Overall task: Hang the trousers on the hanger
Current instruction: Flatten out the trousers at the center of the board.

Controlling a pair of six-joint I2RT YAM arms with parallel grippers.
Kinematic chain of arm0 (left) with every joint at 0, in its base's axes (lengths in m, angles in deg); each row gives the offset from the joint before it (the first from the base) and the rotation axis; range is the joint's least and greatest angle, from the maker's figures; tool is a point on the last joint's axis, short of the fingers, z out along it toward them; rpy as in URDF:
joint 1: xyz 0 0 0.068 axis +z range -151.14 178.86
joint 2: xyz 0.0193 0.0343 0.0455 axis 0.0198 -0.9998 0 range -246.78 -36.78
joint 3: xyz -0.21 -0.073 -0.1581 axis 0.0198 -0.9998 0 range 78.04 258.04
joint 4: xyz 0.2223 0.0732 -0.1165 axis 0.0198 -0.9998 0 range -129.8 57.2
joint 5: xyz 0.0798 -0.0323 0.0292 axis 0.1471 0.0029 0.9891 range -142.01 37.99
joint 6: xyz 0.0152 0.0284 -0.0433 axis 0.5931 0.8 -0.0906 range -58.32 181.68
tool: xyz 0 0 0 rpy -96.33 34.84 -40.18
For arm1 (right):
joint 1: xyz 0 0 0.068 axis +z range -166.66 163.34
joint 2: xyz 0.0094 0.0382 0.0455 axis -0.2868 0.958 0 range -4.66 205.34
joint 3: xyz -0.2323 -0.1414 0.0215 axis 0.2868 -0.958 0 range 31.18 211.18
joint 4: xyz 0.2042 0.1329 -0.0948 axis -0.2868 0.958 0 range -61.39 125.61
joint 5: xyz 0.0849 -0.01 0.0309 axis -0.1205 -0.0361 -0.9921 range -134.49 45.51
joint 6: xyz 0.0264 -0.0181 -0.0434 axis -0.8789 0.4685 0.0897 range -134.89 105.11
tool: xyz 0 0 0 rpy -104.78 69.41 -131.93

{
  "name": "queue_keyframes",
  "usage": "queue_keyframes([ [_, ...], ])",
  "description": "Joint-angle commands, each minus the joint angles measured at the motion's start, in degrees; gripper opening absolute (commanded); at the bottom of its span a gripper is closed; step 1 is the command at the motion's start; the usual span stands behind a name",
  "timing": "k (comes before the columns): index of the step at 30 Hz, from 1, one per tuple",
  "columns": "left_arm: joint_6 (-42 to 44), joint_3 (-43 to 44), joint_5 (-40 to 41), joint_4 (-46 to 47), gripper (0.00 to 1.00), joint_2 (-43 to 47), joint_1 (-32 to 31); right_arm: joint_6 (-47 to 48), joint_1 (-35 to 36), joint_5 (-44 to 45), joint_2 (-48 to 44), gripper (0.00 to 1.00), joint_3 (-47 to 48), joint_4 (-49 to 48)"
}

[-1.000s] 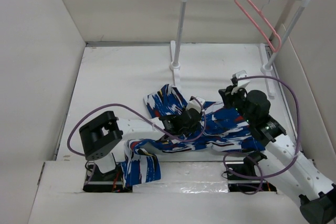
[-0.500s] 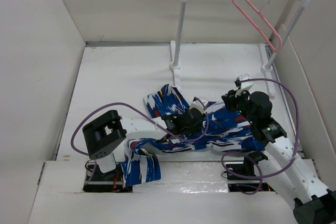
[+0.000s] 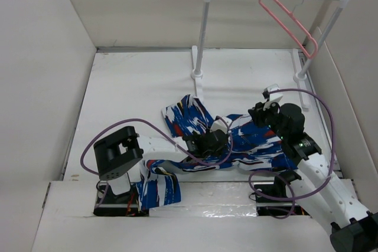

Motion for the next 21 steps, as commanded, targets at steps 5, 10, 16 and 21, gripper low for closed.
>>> queue_keyframes([
  [5,-2.06,0.00,6.43,1.17,0.11,1.23,-0.06,1.07,-0.39,-0.57,-1.16,0.30,-0.32,0.16],
  [10,-4.35,-0.87,13.74,-1.73,0.00,7.55,2.92,0.28,-0.39,-1.89,-1.16,0.31,-2.25,-1.86],
  [16,-7.86,-4.39,17.00,-4.11,0.00,20.38,17.84,-0.69,-0.39,-3.73,0.42,0.30,-3.14,-5.19],
  [21,-10.33,-9.04,11.20,-3.93,0.00,31.88,35.69,-0.60,0.75,-4.62,1.65,0.30,-2.61,-6.16],
])
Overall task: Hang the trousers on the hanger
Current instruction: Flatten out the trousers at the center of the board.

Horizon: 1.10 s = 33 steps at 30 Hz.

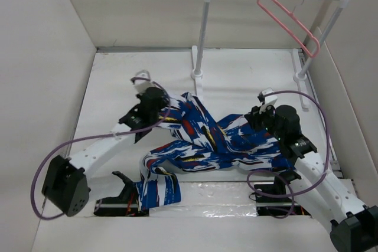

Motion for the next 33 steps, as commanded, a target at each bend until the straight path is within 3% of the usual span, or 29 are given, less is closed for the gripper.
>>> queue_keyframes([
  [1,-3.46,-3.41,-1.20,-0.95,0.00,6.42,10.08,-0.27,0.62,-1.21,0.32,0.30,1.09,-4.39],
  [6,-6.81,-3.25,-1.53,-3.41,0.00,11.44,22.32,-0.88,1.15,-1.99,1.37,0.30,-0.93,-8.77],
  [12,-4.97,5.70,-9.28,-10.78,0.00,5.22,41.11,-0.88,1.67,-5.16,1.82,0.31,-2.68,-12.47],
  [16,-0.06,12.05,-5.43,-16.51,0.00,3.79,42.73,-0.88,2.29,-5.07,1.03,0.31,-3.48,-12.65],
  [20,5.64,13.90,-1.56,-15.03,0.00,5.03,42.73,-0.88,3.43,-2.27,-0.38,0.34,-3.57,-11.87],
  [25,10.50,24.52,2.30,-17.83,0.00,-6.29,43.35,-0.88,3.43,1.51,-1.44,0.47,-3.83,-10.02],
  [27,12.08,26.63,4.93,-17.40,0.00,-11.03,43.35,-0.88,3.43,6.75,-1.52,0.48,-3.75,-8.79],
  [29,13.14,28.83,6.26,-16.69,0.00,-13.59,44.83,-3.17,3.43,11.77,-2.66,0.08,-3.48,-5.20],
  [30,13.32,29.62,6.61,-16.43,0.00,-15.87,45.54,-3.87,2.91,13.98,-3.36,0.00,-3.05,-3.53],
  [33,11.48,33.57,4.00,-16.87,0.00,-19.39,50.27,-7.73,1.15,24.49,-8.54,0.00,-4.09,2.80],
])
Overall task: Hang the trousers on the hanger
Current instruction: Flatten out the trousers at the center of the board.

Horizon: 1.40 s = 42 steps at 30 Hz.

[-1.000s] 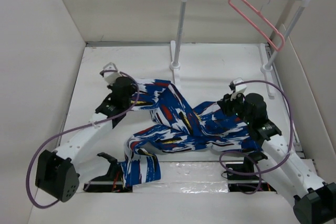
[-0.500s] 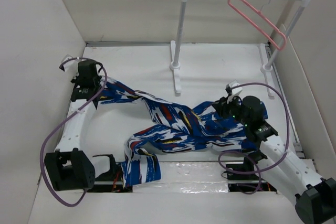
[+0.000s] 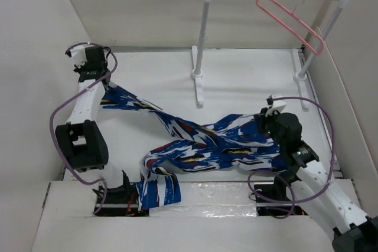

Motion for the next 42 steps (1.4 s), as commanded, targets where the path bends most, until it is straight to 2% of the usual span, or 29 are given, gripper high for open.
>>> queue_keyframes([
  [1,-0.35,4.84,0.95,0.27,0.00,-1.68,5.61,-5.81,-2.61,14.98,-5.60,0.00,-0.53,7.18],
  [3,-1.32,5.81,0.93,0.01,0.00,-3.78,7.11,-8.97,-4.28,23.21,-8.76,0.10,-1.58,9.74],
  [4,-1.50,6.60,1.46,-0.17,0.00,-4.49,7.72,-12.39,-5.16,24.83,-9.30,0.27,-2.81,10.88],
  [6,-2.46,7.39,2.69,-1.13,0.00,-7.03,7.73,-14.69,-8.67,26.25,-9.05,0.43,-3.00,11.85],
  [7,-2.64,7.66,2.52,-1.05,0.00,-7.74,7.73,-16.79,-9.99,26.43,-8.34,0.55,-3.35,10.90],
  [8,-3.17,7.66,2.09,-1.05,0.00,-8.53,7.73,-17.68,-13.13,26.43,-7.21,0.62,-3.96,10.28],
  [10,-4.05,8.18,0.33,-1.05,0.00,-10.56,7.73,-19.36,-17.19,25.82,-2.83,0.69,-3.44,9.75],
  [11,-4.22,8.19,-0.46,-0.70,0.00,-11.00,7.73,-19.71,-19.56,25.21,-1.41,0.69,-3.35,9.23],
  [12,-4.84,8.19,-1.34,-0.26,0.00,-11.61,7.73,-19.71,-24.89,22.68,-1.39,0.69,-3.61,8.35],
  [14,-5.28,8.28,-2.66,0.53,0.00,-12.06,7.73,-18.93,-31.76,18.02,3.69,0.68,-4.75,4.31],
  [15,-5.45,8.28,-3.62,1.32,0.00,-12.14,7.73,-18.23,-35.28,12.17,4.92,0.68,-5.54,2.99],
  [16,-5.46,8.28,-3.98,1.67,0.00,-12.15,7.73,-17.52,-41.84,9.58,6.24,0.68,-5.89,0.72],
  [18,-5.19,8.36,-4.68,2.38,0.00,-12.32,7.73,-16.12,-49.68,2.92,10.11,0.68,-5.90,-0.71],
  [21,-5.63,8.54,-5.91,2.38,0.00,-12.67,7.73,-15.50,-53.67,-1.06,13.54,0.68,-5.63,-1.06],
  [25,-6.42,8.45,-7.41,3.08,0.00,-12.85,7.73,-15.41,-55.88,-8.71,17.58,0.68,-7.21,-9.55],
  [27,-6.25,8.28,-7.15,3.17,0.00,-12.94,7.20,-15.23,-55.88,-13.18,21.08,0.64,-6.95,-12.04],
  [32,-6.34,6.61,-7.06,3.96,0.00,-12.76,7.20,-14.36,-55.88,-21.02,27.87,0.46,-5.81,-20.48],
  [33,-6.16,6.26,-6.62,4.48,0.00,-12.41,7.20,-14.18,-55.88,-22.25,28.40,0.40,-5.90,-21.62],
  [34,-6.07,5.56,-6.36,4.58,0.00,-12.32,7.20,-14.26,-55.88,-22.95,28.75,0.25,-6.33,-24.15],
  [35,-5.98,5.29,-5.92,4.66,0.00,-12.15,7.20,-14.27,-55.88,-23.31,28.23,0.16,-6.68,-24.79],
  [36,-5.81,4.77,-5.40,4.84,0.00,-11.97,7.20,-14.18,-55.88,-22.79,27.36,0.00,-7.30,-24.79],
  [39,-5.72,4.32,-4.08,4.67,0.00,-11.44,7.20,-14.26,-55.88,-21.04,19.03,0.00,-8.70,-22.69],
  [41,-5.90,4.06,-3.63,4.49,0.00,-11.09,7.20,-14.44,-54.83,-18.58,12.44,0.00,-8.54,-17.43],
  [42,-5.98,4.14,-3.28,4.40,0.00,-10.83,7.20,-14.70,-54.22,-15.26,5.97,0.00,-8.19,-15.50],
])
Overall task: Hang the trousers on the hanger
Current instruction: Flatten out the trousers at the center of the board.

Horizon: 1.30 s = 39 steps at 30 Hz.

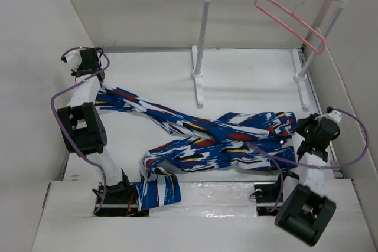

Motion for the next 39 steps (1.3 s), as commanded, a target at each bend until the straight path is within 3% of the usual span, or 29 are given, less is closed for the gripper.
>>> queue_keyframes([
  [1,-0.19,-0.36,2.88,1.34,0.00,2.94,-0.01,-0.10,1.89,4.61,-12.51,0.00,1.89,2.63],
  [4,-0.02,0.17,4.55,1.08,0.00,3.73,-0.01,0.15,5.84,9.54,-15.10,0.00,6.79,4.67],
  [10,1.21,-0.26,4.38,1.86,0.00,4.96,-0.01,2.26,10.07,7.97,0.72,0.00,14.21,8.10],
  [12,1.56,-0.97,3.68,3.00,0.00,4.79,-0.01,2.44,9.55,9.71,-0.66,0.14,10.54,8.89],
  [13,1.57,-1.41,3.68,3.10,0.00,4.62,-0.01,1.83,8.94,10.68,-2.24,0.37,8.51,8.72],
  [16,1.57,-1.50,3.94,3.10,0.00,3.30,-0.01,0.95,5.09,11.40,-9.80,0.65,0.51,6.00],
  [18,1.83,-1.50,4.03,3.27,0.00,2.95,-0.01,1.39,3.40,8.51,-11.75,0.70,-1.61,4.51],
  [21,2.44,-1.67,3.59,3.80,0.00,3.03,-0.01,1.83,1.64,5.61,-6.94,0.72,-1.27,3.80],
  [24,2.53,-2.46,3.24,4.24,0.00,3.30,-0.01,0.87,0.14,2.78,-0.60,0.72,-0.74,1.86],
  [32,3.32,-3.17,4.99,4.24,0.00,3.38,-0.01,-3.62,-0.39,-8.99,15.57,0.65,-2.15,-17.90],
  [34,3.41,-3.34,5.34,4.24,0.00,3.56,-0.01,-4.06,-0.39,-10.40,17.60,0.52,-2.05,-22.10],
  [35,3.59,-3.43,5.61,4.24,0.00,3.65,-0.01,-4.84,-0.39,-10.49,18.83,0.37,-2.23,-23.35],
  [38,3.59,-3.78,5.78,4.33,0.00,3.82,-0.01,-5.64,0.93,-9.53,18.14,0.07,-2.32,-25.21],
  [39,3.59,-3.78,5.96,4.24,0.00,3.82,-0.01,-5.64,0.93,-9.18,17.18,0.03,-2.15,-24.86],
])
